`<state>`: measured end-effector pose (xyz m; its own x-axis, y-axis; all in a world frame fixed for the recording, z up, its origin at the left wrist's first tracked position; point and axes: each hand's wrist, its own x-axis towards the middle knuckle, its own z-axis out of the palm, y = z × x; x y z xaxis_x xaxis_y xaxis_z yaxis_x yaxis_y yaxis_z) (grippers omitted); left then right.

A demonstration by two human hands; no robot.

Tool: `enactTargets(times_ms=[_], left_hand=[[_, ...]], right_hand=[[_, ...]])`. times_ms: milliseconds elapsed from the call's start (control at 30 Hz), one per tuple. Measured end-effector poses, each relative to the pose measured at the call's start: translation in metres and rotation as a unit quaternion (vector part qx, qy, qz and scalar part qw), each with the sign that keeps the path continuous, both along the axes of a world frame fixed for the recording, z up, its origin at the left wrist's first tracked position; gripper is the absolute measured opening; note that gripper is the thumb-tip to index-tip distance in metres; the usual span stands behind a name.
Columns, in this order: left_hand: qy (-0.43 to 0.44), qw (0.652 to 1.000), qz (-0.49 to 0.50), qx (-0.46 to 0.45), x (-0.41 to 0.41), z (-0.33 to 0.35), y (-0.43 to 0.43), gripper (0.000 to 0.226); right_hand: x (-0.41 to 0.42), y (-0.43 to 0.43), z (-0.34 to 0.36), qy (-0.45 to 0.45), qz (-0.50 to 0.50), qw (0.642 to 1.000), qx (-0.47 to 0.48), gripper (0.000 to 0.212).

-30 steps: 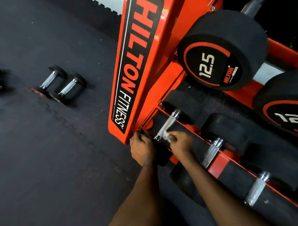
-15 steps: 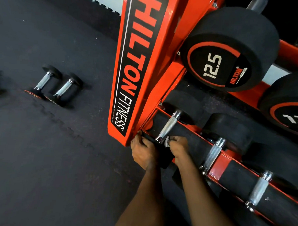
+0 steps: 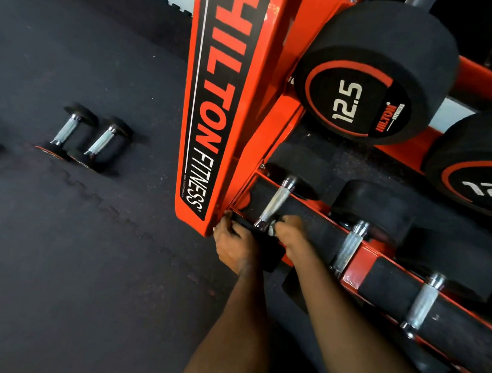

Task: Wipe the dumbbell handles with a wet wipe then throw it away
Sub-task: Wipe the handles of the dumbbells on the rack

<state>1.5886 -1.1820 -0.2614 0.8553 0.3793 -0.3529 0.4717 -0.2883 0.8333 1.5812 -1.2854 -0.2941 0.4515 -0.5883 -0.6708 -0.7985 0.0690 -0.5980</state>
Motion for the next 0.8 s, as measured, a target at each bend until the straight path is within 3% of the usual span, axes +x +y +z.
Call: enactTargets(times_ms=[267, 367, 433, 500, 533, 633, 700, 767, 800], left_hand=[[-0.007, 1.0, 0.002, 0.0, -0.001, 0.003, 0.0, 0.053], [-0.003, 1.0, 0.002, -0.002, -0.003, 0.003, 0.001, 0.053], [-0.004, 1.0, 0.006, -0.007, -0.003, 0.003, 0.001, 0.052], [-0.005, 1.0, 0.008, -0.013, -0.003, 0.004, 0.001, 0.049], [-0.004, 1.0, 0.006, -0.015, -0.002, 0.004, 0.0, 0.046], [-0.004, 1.0, 0.005, -0.015, -0.002, 0.003, 0.0, 0.048], [-0.011, 1.0, 0.007, -0.014, -0.002, 0.002, 0.0, 0.05], [-0.015, 1.0, 0.007, -0.017, -0.002, 0.001, 0.0, 0.05], [-0.016, 1.0, 0.009, -0.018, -0.002, 0.0, 0.0, 0.049]], right_hand=[[-0.011, 0.0, 0.003, -0.018, -0.015, 1.0, -0.009, 0.013], [-0.017, -0.008, 0.023, -0.079, -0.024, 0.996, 0.03, 0.02], [-0.015, -0.016, 0.041, -0.159, 0.032, 0.984, -0.08, 0.027], [-0.008, -0.022, 0.049, -0.24, 0.122, 0.927, -0.26, 0.035], [-0.004, -0.024, 0.047, -0.275, 0.169, 0.896, -0.304, 0.037], [-0.002, -0.026, 0.027, -0.302, 0.384, 0.817, -0.306, 0.034], [-0.007, -0.031, 0.01, -0.276, 0.521, 0.728, -0.349, 0.031], [-0.008, -0.04, 0.01, -0.259, 0.592, 0.66, -0.383, 0.033], [-0.004, -0.045, 0.014, -0.247, 0.606, 0.643, -0.398, 0.033]])
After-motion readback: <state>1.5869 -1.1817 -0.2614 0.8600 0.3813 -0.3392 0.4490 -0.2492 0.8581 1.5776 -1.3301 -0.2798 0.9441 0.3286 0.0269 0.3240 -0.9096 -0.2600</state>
